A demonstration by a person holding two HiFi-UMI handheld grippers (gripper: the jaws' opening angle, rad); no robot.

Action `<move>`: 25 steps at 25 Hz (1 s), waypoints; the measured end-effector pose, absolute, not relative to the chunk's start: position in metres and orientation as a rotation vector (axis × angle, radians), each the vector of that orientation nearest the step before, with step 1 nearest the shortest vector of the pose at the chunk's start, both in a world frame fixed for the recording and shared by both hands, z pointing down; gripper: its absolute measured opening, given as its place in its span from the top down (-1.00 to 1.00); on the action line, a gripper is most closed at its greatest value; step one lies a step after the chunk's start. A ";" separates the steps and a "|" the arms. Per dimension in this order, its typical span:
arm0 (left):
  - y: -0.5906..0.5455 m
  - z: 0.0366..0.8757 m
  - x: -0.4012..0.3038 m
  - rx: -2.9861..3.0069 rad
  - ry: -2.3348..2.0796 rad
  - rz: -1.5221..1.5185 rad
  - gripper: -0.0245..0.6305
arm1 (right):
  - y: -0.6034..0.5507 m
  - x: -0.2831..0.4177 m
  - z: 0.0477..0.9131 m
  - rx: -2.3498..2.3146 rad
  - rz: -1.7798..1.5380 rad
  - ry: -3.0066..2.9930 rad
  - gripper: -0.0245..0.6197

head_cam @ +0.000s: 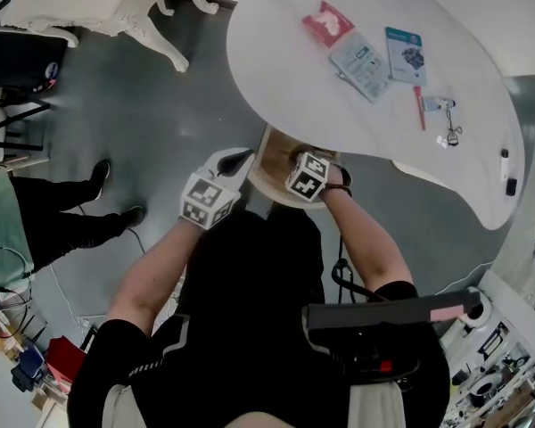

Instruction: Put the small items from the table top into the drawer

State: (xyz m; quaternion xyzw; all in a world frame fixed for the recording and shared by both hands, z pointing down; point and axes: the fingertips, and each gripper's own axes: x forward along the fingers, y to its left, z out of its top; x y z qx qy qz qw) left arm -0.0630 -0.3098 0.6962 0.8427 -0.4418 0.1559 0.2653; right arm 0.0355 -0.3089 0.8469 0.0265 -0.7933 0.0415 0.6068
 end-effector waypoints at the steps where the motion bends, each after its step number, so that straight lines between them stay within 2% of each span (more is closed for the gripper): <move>1: -0.311 0.698 -0.064 2.272 -1.201 0.415 0.93 | -0.308 0.034 0.851 0.043 0.074 -1.824 0.76; 25: -0.296 0.689 -0.098 2.239 -1.279 0.366 0.93 | -0.295 0.022 0.921 -0.135 -0.006 -1.667 0.76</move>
